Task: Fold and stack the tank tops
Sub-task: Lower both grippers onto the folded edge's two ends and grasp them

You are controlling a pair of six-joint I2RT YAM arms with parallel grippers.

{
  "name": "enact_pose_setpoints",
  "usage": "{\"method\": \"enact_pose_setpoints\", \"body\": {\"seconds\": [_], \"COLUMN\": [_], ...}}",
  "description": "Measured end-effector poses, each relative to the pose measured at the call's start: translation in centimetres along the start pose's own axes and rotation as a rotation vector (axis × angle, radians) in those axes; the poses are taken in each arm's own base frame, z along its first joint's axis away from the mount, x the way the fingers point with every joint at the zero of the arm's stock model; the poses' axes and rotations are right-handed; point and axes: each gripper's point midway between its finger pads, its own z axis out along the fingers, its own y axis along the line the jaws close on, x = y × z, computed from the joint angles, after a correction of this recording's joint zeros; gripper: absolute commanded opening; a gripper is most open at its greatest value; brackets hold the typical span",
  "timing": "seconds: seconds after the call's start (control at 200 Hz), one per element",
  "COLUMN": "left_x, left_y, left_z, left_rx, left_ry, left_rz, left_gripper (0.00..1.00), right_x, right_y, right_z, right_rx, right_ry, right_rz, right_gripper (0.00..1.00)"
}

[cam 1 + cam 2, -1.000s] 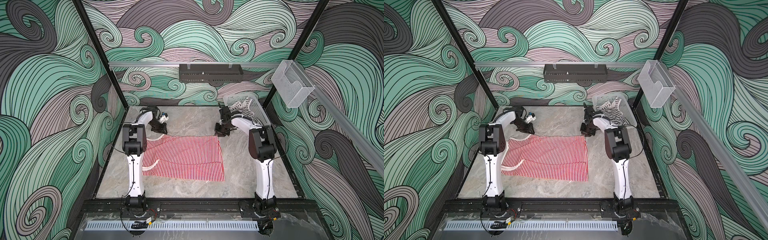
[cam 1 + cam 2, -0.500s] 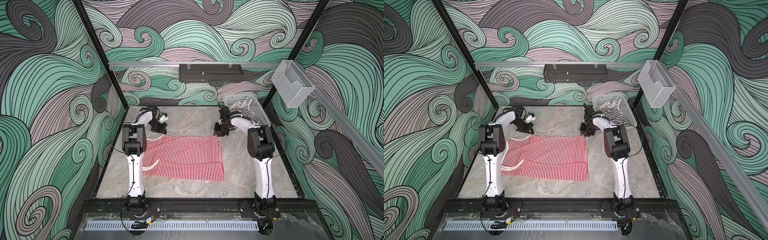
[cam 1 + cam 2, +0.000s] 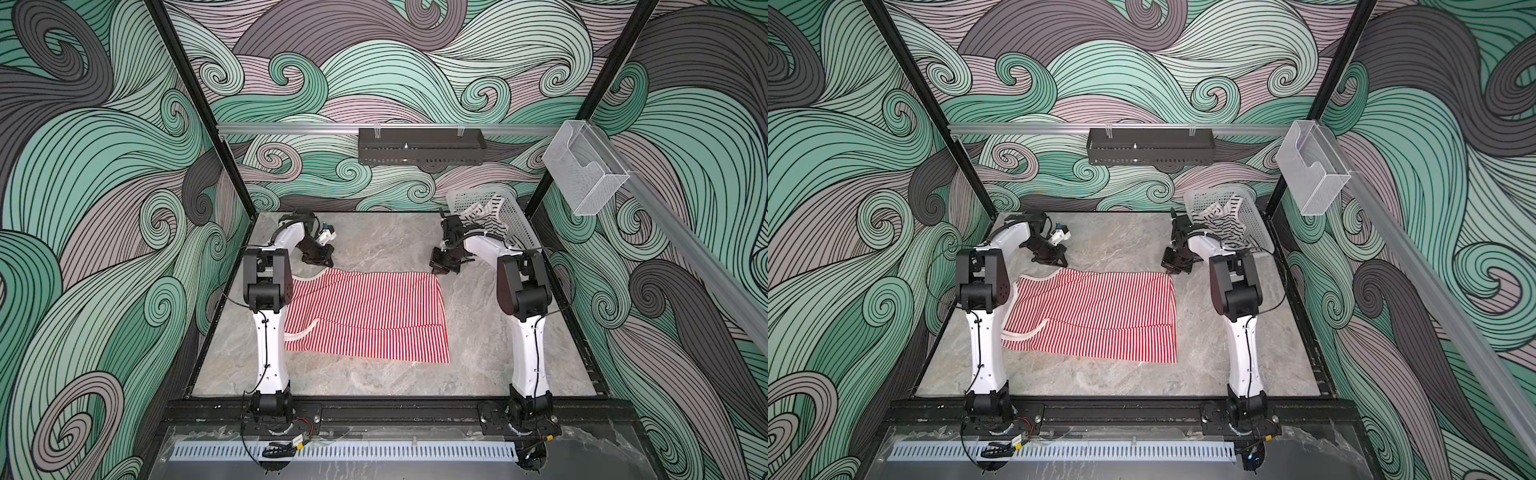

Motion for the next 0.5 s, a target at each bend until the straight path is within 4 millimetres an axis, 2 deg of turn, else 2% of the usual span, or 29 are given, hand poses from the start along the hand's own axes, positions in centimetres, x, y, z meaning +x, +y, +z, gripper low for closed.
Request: {"method": "enact_pose_setpoints", "body": {"seconds": [0.16, 0.32, 0.5], "left_x": [0.1, 0.3, 0.8], "left_y": [-0.7, -1.6, -1.7], "left_z": [-1.8, -3.5, -4.0], "left_rx": [0.002, 0.007, 0.006], "left_ry": [-0.032, -0.065, -0.074], "left_rz": [0.001, 0.002, -0.006], "left_gripper": [0.0, 0.0, 0.0], "right_x": [1.1, 1.4, 1.9], "right_y": [-0.1, 0.5, 0.4], "right_z": [-1.6, -3.4, -4.0], "right_rx": [-0.009, -0.032, -0.043], "right_ry": [-0.015, -0.051, -0.062], "right_rz": [-0.016, -0.033, -0.041], "right_gripper": [0.0, 0.0, 0.0]}}
